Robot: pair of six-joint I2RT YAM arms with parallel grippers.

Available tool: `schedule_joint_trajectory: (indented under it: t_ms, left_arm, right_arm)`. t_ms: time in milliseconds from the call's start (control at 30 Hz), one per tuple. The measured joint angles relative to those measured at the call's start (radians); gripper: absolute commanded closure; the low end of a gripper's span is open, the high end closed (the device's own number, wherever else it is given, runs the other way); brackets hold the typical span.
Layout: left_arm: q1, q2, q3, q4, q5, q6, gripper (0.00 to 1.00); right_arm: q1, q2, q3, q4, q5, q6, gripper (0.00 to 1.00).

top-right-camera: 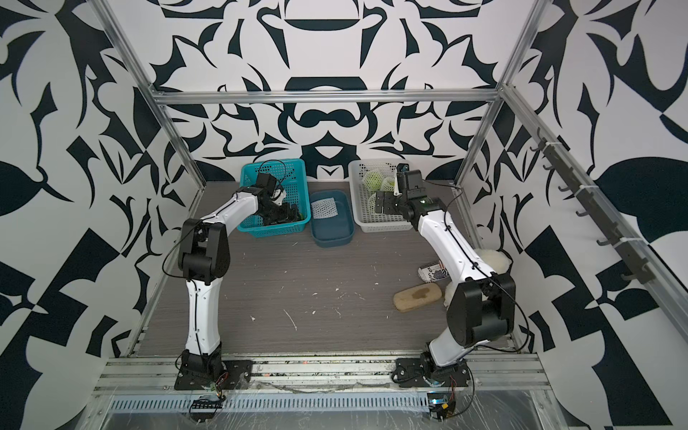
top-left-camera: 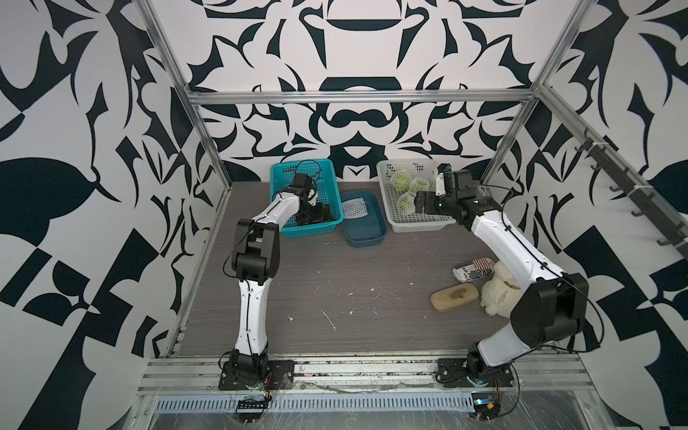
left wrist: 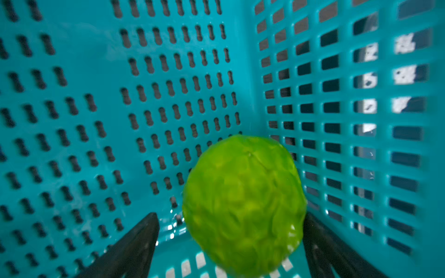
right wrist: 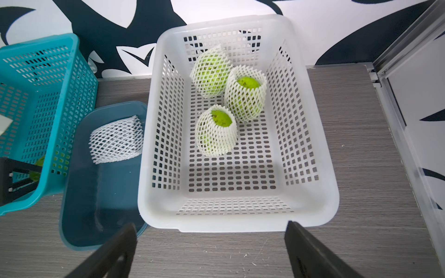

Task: Sleeve custard apples in foam nets
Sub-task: Pick up the custard apple from the basket.

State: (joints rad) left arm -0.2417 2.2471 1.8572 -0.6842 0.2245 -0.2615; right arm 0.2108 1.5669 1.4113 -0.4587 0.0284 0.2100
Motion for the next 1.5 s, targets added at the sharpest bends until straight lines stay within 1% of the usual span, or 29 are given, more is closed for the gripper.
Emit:
schedule_joint_trajectory:
  t_ms: [133, 233, 400, 433, 500, 633, 767, 933, 1100, 1267, 1500]
  left_arm:
    - [0.000, 0.017, 0.021, 0.000, -0.011, -0.004, 0.11]
    - [0.000, 0.026, 0.031, -0.001, -0.024, -0.016, 0.21]
    - [0.000, 0.038, 0.052, 0.011, -0.037, -0.024, 0.43]
    - [0.000, 0.038, 0.052, 0.016, -0.039, -0.028, 0.46]
    - [0.000, 0.037, 0.048, 0.029, -0.044, -0.029, 0.48]
    - [0.000, 0.014, 0.020, 0.056, -0.054, -0.038, 0.48]
    - [0.000, -0.057, -0.031, 0.068, -0.060, -0.045, 0.48]
    - [-0.002, -0.225, -0.115, 0.106, -0.043, -0.069, 0.46]
    - [-0.019, -0.440, -0.263, 0.189, -0.010, -0.114, 0.45]
    - [-0.082, -0.603, -0.455, 0.269, 0.009, -0.164, 0.44]
    - [-0.220, -0.734, -0.676, 0.332, -0.015, -0.216, 0.44]
  right_arm:
    - [0.000, 0.001, -0.008, 0.001, 0.003, -0.005, 0.01]
    - [0.000, 0.001, -0.008, 0.002, 0.004, -0.007, 0.01]
    - [0.000, 0.001, -0.018, 0.009, 0.009, -0.008, 0.01]
    - [0.000, 0.001, -0.021, 0.010, 0.010, -0.008, 0.00]
    - [0.000, 0.001, -0.030, 0.010, 0.011, -0.008, 0.01]
    - [0.000, 0.001, -0.037, 0.010, 0.010, -0.008, 0.01]
    - [0.000, 0.000, -0.042, 0.018, 0.010, -0.008, 0.00]
    - [0.000, -0.005, -0.059, 0.028, 0.008, -0.007, 0.01]
    - [0.000, -0.007, -0.068, 0.033, 0.003, -0.006, 0.01]
    - [0.000, -0.013, -0.080, 0.034, -0.006, 0.003, 0.01]
    - [0.000, -0.047, -0.120, 0.033, -0.036, 0.053, 0.01]
